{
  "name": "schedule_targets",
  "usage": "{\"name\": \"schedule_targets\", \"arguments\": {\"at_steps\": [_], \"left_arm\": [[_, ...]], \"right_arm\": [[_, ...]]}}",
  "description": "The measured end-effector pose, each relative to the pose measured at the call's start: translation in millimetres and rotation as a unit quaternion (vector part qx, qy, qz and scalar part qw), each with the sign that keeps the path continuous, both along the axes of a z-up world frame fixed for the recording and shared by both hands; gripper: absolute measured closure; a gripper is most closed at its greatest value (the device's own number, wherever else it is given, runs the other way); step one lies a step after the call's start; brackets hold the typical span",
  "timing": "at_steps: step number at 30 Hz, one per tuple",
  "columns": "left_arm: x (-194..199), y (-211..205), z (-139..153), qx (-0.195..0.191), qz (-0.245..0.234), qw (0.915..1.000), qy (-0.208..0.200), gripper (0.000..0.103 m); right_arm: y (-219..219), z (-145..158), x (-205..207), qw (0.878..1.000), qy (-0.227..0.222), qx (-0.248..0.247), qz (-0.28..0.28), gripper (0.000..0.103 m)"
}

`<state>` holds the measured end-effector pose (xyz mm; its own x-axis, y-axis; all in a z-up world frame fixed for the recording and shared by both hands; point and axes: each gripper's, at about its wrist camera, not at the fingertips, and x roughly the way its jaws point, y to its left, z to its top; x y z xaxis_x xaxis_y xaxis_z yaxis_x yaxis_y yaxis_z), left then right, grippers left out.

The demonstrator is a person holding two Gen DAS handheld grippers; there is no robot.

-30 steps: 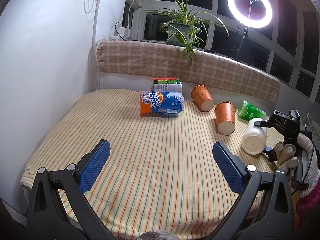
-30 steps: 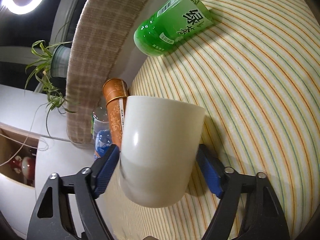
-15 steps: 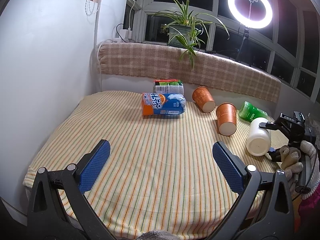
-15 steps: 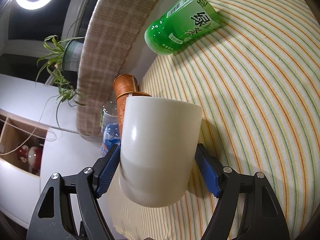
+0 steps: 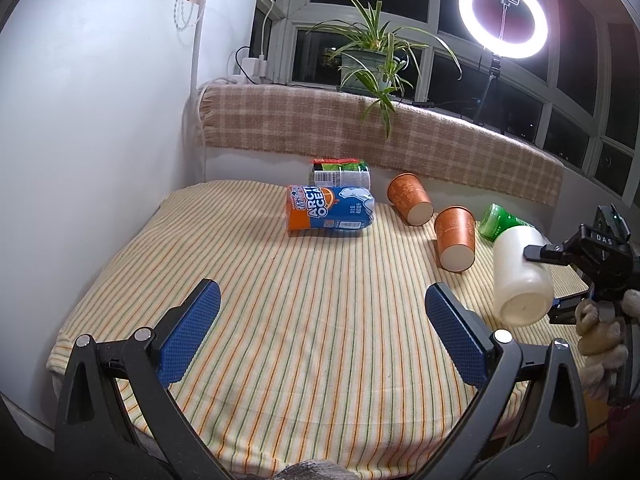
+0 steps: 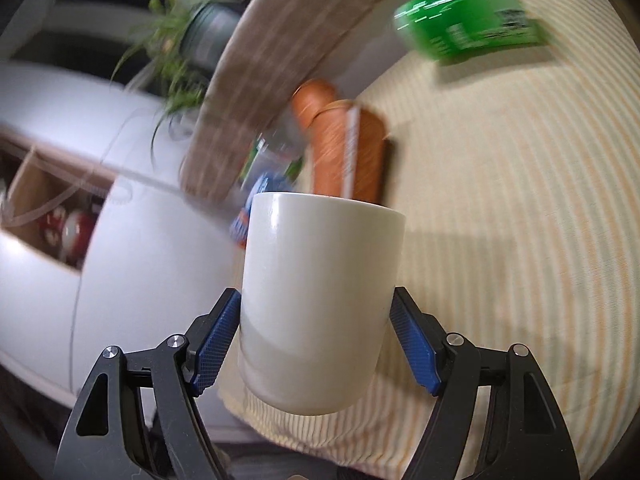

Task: Flip cup upright
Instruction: 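Lift the white cup with the right gripper and rotate it upright, then set the white cup down and open the right gripper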

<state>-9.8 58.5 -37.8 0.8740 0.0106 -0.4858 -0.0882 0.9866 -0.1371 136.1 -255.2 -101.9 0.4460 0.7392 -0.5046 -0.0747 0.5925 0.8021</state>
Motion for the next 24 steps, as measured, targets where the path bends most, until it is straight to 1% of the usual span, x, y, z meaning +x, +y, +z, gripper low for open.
{"name": "schedule_targets", "arguments": {"at_steps": [6, 9, 12, 18, 24], "left_arm": [[-3, 6, -1, -0.003, 0.005, 1.0000, 0.001, 0.000], [-3, 9, -1, -0.003, 0.007, 1.0000, 0.006, 0.000], [-1, 12, -2, -0.011, 0.007, 0.9998, 0.013, 0.000], [2, 13, -6, -0.018, 0.001, 0.9995, 0.027, 0.000], [9, 10, -14, -0.038, -0.013, 0.9980, 0.049, 0.000]], "right_arm": [[47, -9, -1, 0.998, -0.003, -0.040, 0.057, 0.028], [72, -12, 0, 0.994, -0.008, -0.075, 0.084, 0.028], [91, -13, 5, 0.990, -0.011, -0.099, 0.102, 0.028], [108, -11, 12, 0.984, -0.026, -0.139, 0.111, 0.028], [109, -7, 11, 0.981, -0.041, -0.159, 0.106, 0.027]]}}
